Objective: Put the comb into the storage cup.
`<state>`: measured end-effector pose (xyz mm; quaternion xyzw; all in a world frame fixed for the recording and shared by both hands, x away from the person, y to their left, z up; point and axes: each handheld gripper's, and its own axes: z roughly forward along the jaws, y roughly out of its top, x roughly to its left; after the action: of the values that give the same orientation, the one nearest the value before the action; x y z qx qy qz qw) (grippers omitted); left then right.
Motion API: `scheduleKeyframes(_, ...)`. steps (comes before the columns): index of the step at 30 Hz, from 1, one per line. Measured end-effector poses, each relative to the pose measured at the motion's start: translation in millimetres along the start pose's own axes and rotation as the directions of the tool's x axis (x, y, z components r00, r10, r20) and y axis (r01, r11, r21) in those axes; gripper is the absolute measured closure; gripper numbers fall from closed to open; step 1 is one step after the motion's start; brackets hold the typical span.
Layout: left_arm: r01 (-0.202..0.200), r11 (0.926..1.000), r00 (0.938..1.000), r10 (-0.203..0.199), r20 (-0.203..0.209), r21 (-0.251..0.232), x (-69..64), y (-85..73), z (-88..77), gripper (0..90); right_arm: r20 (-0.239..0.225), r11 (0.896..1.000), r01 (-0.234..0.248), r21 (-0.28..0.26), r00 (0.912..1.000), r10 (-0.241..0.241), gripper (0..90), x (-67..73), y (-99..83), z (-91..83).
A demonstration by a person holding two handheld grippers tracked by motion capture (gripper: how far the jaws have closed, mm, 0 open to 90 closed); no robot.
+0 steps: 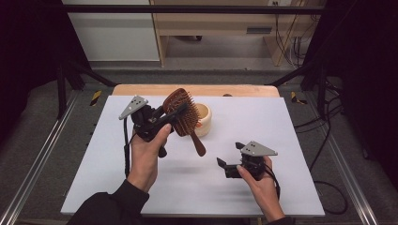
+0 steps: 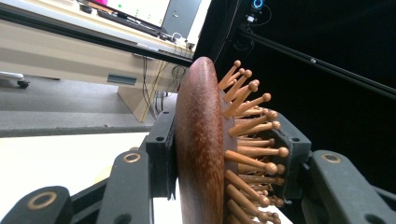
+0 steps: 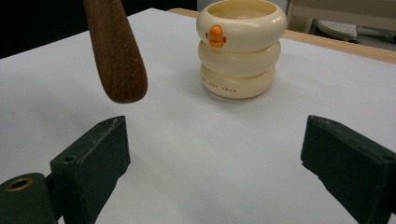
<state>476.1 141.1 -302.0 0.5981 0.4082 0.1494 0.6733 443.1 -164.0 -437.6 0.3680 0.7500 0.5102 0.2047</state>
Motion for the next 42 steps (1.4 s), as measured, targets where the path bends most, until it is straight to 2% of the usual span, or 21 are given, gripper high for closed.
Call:
scheduleKeyframes(7,-0.020,0.9998,0.9998,0.020,0.001,-0.005,-1.1,14.3,5.1,51.6,0.004,1.000,-0.006,-0.006,1.0000,0.006,8.0,-2.2,-0.5,-1.6)
scheduleKeyframes(18,-0.003,0.9997,0.9999,0.003,-0.010,-0.025,2.3,35.0,14.1,51.6,0.002,1.000,-0.007,-0.003,1.0000,0.007,8.0,-1.7,-1.1,0.5)
scheduleKeyframes(24,0.018,0.9994,0.9997,-0.019,-0.015,-0.029,7.3,40.9,16.4,51.6,-0.002,1.000,-0.012,-0.007,0.9999,0.012,7.8,-1.5,-1.2,0.2)
scheduleKeyframes(42,-0.009,0.9991,0.9995,0.008,-0.030,-0.041,11.7,57.1,17.3,51.6,-0.004,1.000,-0.013,-0.006,0.9999,0.013,7.9,-2.3,-1.6,0.7)
